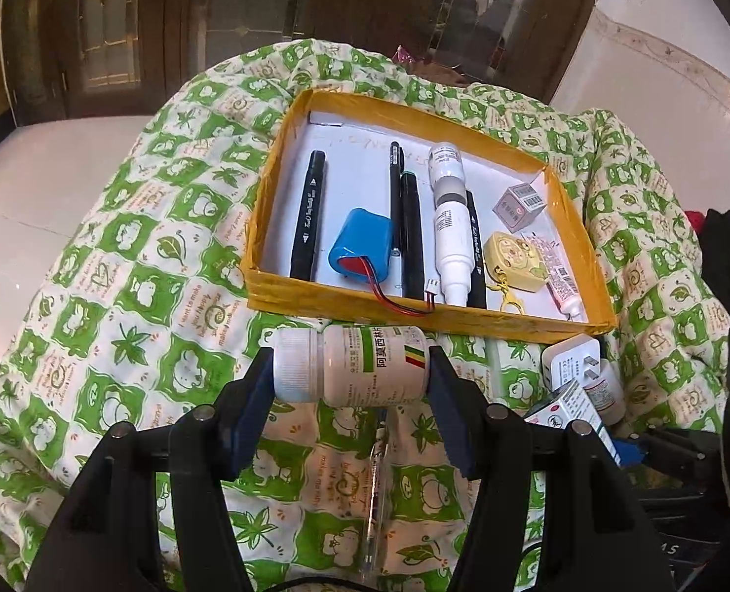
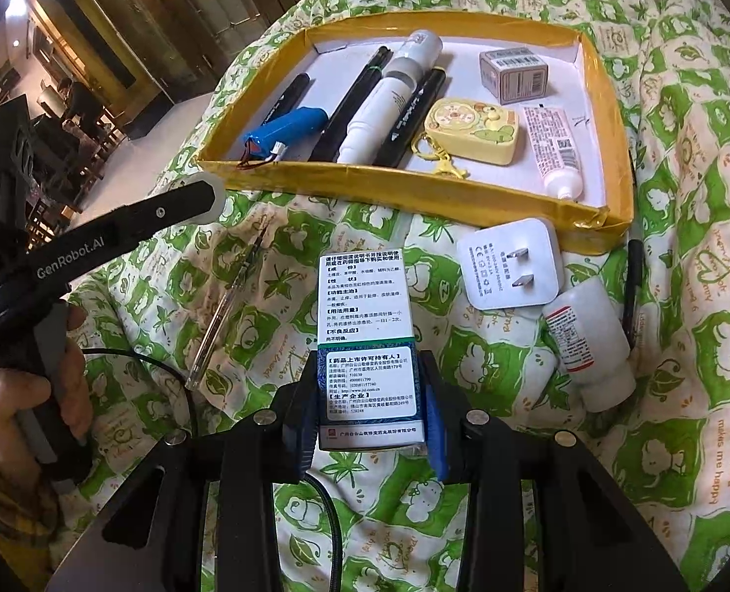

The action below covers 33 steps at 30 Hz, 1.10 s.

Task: Organize rigid objects
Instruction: 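Carry the bottle with the left tool while the right tool carries the box over the tray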

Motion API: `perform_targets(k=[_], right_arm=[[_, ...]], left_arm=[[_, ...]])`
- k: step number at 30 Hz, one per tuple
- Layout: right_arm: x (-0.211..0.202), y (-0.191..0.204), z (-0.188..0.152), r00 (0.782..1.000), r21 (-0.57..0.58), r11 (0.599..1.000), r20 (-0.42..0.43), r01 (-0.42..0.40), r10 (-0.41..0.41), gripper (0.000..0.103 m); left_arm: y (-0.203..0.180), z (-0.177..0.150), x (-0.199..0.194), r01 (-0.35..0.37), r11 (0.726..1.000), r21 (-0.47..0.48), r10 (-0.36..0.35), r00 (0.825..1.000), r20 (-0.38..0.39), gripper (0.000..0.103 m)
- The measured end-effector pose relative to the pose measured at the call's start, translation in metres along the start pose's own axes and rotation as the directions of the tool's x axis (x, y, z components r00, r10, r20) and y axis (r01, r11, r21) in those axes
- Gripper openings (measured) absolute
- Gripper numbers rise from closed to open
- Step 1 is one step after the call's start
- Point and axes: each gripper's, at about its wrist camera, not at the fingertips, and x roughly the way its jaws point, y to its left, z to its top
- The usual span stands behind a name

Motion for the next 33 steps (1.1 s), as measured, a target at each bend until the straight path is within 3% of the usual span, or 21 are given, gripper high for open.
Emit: perform_targets(k=[17, 33], right_arm=[[-0.016, 0.001, 0.005, 0.998, -0.008, 1.000, 0.064, 0.007, -0.007, 0.032], [-0.038, -0.038, 0.028, 0.991, 0.098, 0.995, 0.131, 0.002, -0.015, 0.032]], left_arm=[[-0.013, 0.000, -0.005, -0.039, 0.997, 0.066, 0.037, 0.999, 0.029, 0.059], [-0.008, 0.011, -0.006, 0.017, 1.000, 0.026, -0.018, 1.000, 0.022, 0.059]])
